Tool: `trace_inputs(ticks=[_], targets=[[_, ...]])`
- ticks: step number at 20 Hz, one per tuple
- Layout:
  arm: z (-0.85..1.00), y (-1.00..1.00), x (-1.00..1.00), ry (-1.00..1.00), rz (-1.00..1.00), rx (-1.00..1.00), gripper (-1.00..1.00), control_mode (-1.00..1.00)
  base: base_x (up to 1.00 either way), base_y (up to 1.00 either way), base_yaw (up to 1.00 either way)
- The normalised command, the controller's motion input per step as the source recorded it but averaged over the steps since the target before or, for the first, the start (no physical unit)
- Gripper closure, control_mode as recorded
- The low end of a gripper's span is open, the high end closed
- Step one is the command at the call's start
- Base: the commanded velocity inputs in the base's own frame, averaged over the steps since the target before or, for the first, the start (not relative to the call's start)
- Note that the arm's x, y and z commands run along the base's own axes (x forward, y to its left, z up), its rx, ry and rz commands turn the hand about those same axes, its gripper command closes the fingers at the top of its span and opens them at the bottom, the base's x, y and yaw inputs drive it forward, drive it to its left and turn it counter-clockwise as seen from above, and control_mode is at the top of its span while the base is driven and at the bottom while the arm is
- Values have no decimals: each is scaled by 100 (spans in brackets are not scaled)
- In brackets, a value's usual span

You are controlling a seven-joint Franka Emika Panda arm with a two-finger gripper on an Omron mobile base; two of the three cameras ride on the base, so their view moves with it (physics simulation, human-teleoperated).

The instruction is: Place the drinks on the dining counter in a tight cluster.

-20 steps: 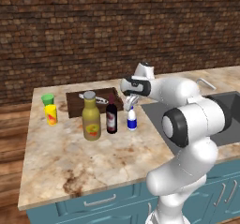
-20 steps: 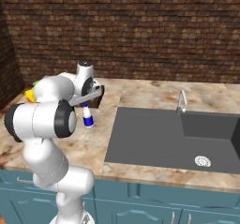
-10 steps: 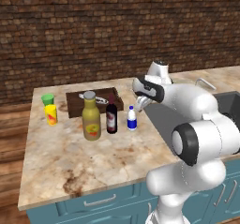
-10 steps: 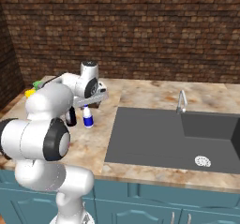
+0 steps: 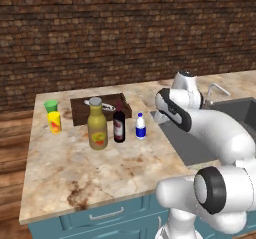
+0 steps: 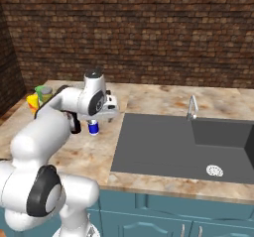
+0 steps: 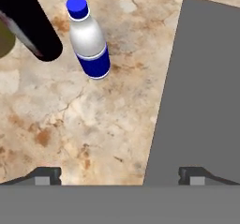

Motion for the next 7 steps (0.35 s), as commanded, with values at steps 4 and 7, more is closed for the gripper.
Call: trace_inputs(ticks=[4, 7], targets=[[49, -44, -75, 0, -30, 4, -100, -100, 0, 0, 0], [74, -45, -81, 0, -20, 8, -100, -100, 0, 0, 0]])
